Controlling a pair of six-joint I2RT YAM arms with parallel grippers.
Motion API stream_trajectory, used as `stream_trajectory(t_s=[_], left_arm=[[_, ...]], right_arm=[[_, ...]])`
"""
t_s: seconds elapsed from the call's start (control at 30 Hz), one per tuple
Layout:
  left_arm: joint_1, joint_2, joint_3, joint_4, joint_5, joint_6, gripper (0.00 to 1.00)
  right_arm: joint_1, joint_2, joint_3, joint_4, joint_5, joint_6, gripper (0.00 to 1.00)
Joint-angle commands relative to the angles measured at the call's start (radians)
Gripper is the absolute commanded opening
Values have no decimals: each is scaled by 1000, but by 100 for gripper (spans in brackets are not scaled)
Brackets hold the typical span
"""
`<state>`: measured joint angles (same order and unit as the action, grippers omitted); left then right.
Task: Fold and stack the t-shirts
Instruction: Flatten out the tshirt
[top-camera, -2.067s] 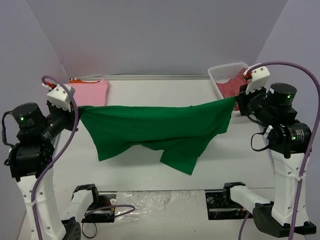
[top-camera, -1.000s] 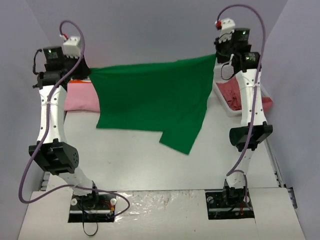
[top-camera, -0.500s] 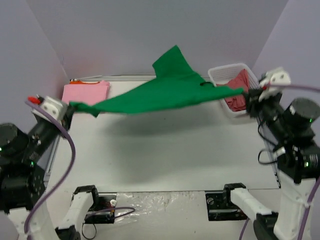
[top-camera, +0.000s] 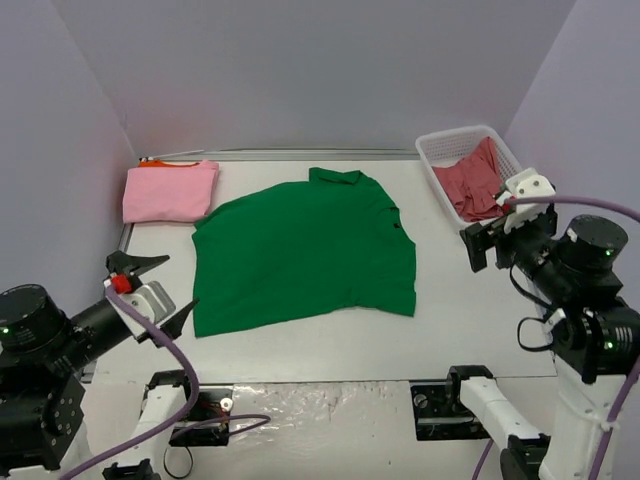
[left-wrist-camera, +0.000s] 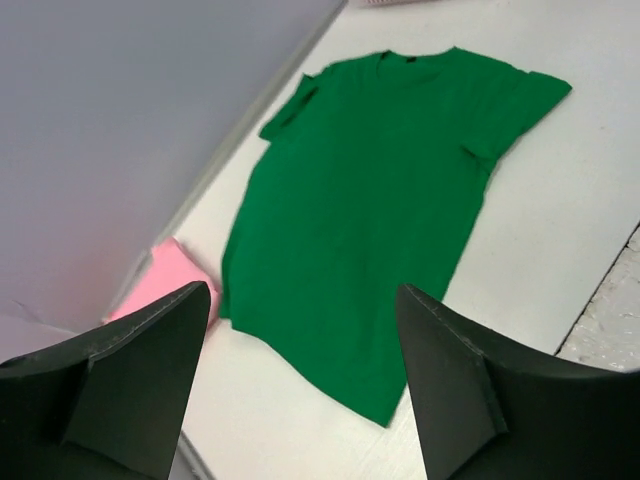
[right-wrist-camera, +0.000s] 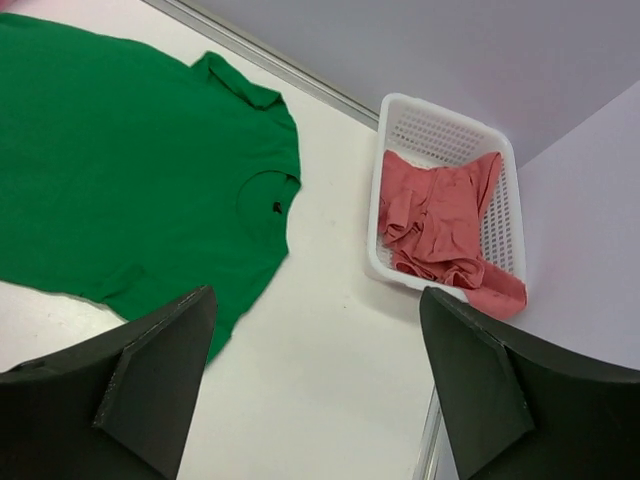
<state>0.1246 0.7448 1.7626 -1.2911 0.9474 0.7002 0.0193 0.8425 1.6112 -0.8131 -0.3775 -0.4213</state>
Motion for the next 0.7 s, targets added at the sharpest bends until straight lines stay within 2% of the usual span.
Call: stream_trajectory(t_s=[0.0, 0.03, 0.07, 0.13, 0.2, 0.23, 0.27, 0.3, 0.33, 0.47, 0.57, 0.63, 0.67], left_arm=[[0, 47, -167, 140, -83, -167, 73], [0, 59, -278, 218, -125, -268, 74], [0, 100, -328, 362, -168, -318, 74], [0, 166, -412, 476, -295, -422, 73], [3, 293, -485, 579, -317, -473, 71], [4, 377, -502, 639, -335, -523, 68], [4, 421, -509, 656, -341, -540, 66], [6, 459, -508, 667, -332, -541, 64], [6, 531, -497, 683, -332, -535, 59], [6, 659, -427, 762, -394, -609, 42], [-2, 746, -339, 820, -386, -677, 37], [-11, 813, -295, 805, -384, -688, 34], [-14, 836, -270, 791, -380, -688, 29]], right_arm=[[-5, 130, -40, 113, 38, -1, 79], [-7, 183, -66, 130, 35, -2, 77], [-5, 211, -76, 164, 29, -1, 75], [-5, 303, -89, 192, 0, 6, 74], [-7, 367, -93, 235, -35, 16, 67], [-5, 438, -88, 245, -49, 19, 60], [-2, 475, -64, 265, -60, 29, 34], [1, 516, -42, 267, -79, 35, 15], [14, 602, -18, 267, -78, 29, 2], [68, 812, 116, 270, -23, 19, 0], [131, 1036, 275, 265, 47, 9, 0], [157, 1122, 347, 255, 58, 4, 0], [180, 1164, 386, 252, 78, 9, 0]])
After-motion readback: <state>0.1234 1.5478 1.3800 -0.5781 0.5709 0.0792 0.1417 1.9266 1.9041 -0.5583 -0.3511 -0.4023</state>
